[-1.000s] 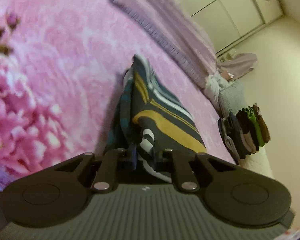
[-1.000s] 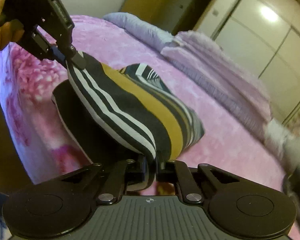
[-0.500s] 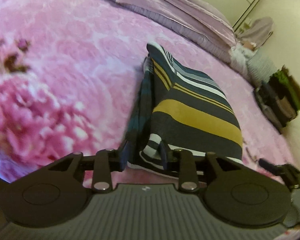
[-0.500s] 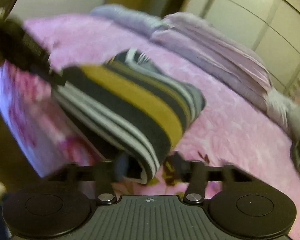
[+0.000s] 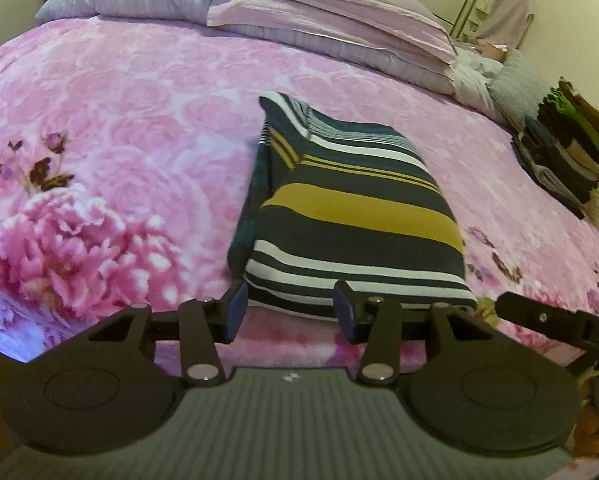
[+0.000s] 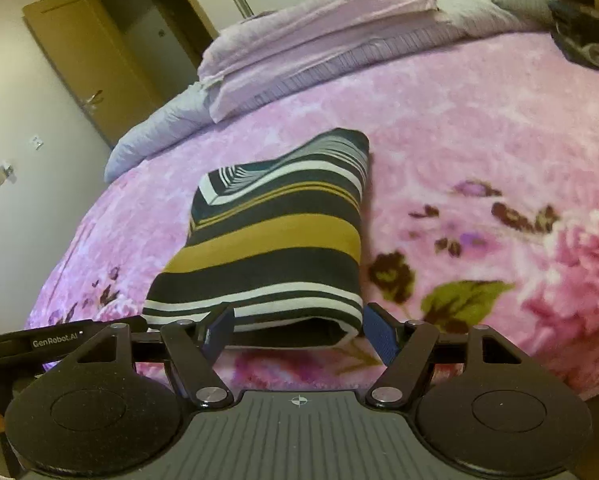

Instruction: Fold large clothes

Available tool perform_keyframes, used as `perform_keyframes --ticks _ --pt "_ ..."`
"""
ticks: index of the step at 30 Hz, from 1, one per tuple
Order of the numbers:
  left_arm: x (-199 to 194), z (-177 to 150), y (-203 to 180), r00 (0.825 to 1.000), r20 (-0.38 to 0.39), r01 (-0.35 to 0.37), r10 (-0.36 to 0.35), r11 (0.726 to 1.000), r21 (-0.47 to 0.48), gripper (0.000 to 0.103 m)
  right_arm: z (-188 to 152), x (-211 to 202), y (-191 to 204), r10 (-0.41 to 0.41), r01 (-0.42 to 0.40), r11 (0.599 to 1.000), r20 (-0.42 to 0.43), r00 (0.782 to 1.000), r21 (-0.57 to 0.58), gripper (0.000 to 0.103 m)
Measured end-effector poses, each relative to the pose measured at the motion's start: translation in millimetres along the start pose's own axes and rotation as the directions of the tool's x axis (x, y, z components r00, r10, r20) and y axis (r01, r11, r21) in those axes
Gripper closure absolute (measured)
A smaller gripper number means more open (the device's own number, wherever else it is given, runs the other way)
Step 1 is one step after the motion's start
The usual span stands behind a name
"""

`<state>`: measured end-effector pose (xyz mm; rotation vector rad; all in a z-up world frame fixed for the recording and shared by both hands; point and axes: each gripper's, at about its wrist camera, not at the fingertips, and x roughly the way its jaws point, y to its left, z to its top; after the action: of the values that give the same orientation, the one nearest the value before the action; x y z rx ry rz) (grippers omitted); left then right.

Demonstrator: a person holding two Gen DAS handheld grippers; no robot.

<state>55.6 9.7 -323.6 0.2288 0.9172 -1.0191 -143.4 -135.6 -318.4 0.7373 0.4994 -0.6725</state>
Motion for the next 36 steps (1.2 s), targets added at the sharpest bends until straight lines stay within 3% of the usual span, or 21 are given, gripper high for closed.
perform_keyframes --ticks 6,10,12,17,20,23,24,25,26,28,30,33,35,36 --pt "-3 0 -2 1.000 0.012 0.015 -0.015 1.000 -0.004 0.058 -7 4 -2 -0.003 0.003 1.000 0.005 1.000 -0.001 0.035" --pt "7 -5 17 0.992 0.023 0.128 -0.126 0.979 -0.159 0.044 -4 16 -13 0.001 -0.001 1.000 0.003 1.000 0.008 0.035" --pt "19 -13 30 0.983 0.025 0.179 -0.180 0.943 -0.282 0.043 -2 26 -25 0.007 -0.007 0.999 -0.013 1.000 0.041 0.035" --pt "56 -35 52 0.960 0.054 0.260 -0.276 0.796 -0.547 0.042 5 53 -61 0.110 -0.100 0.975 -0.037 0.993 0.199 0.035" --pt "75 -39 55 0.961 0.082 0.258 -0.264 0.751 -0.608 0.042 6 69 -80 0.211 -0.194 0.935 -0.023 0.977 0.296 0.035" --pt "92 -41 58 0.963 0.088 0.251 -0.254 0.730 -0.636 0.045 2 87 -94 0.269 -0.244 0.896 -0.017 0.963 0.370 0.035" --pt "94 -41 58 0.962 0.105 0.260 -0.252 0.726 -0.637 0.048 -1 93 -98 0.277 -0.247 0.887 -0.022 0.961 0.391 0.035" --pt "95 -39 58 0.962 0.115 0.262 -0.246 0.731 -0.630 0.059 -4 99 -100 0.293 -0.258 0.876 -0.023 0.956 0.408 0.042" --pt "96 -36 57 0.962 0.116 0.263 -0.246 0.739 -0.620 0.065 -8 103 -101 0.321 -0.286 0.861 -0.012 0.947 0.421 0.071" --pt "95 -30 62 0.961 0.128 0.272 -0.246 0.749 -0.604 0.080 -14 107 -100 0.333 -0.302 0.844 0.009 0.943 0.444 0.078" --pt "90 -21 73 0.958 0.147 0.284 -0.246 0.752 -0.594 0.084 -18 104 -93 0.339 -0.316 0.830 0.034 0.940 0.459 0.081" --pt "69 -2 90 0.963 0.222 0.251 -0.156 0.818 -0.517 0.085 -22 99 -62 0.405 -0.372 0.798 0.035 0.914 0.475 0.083" --pt "61 8 103 0.962 0.259 0.203 -0.084 0.855 -0.478 0.085 -26 103 -28 0.449 -0.399 0.812 -0.020 0.893 0.425 0.082" --pt "62 12 111 0.968 0.243 0.178 -0.066 0.861 -0.476 0.084 -29 108 -16 0.457 -0.396 0.821 -0.057 0.888 0.411 0.080"
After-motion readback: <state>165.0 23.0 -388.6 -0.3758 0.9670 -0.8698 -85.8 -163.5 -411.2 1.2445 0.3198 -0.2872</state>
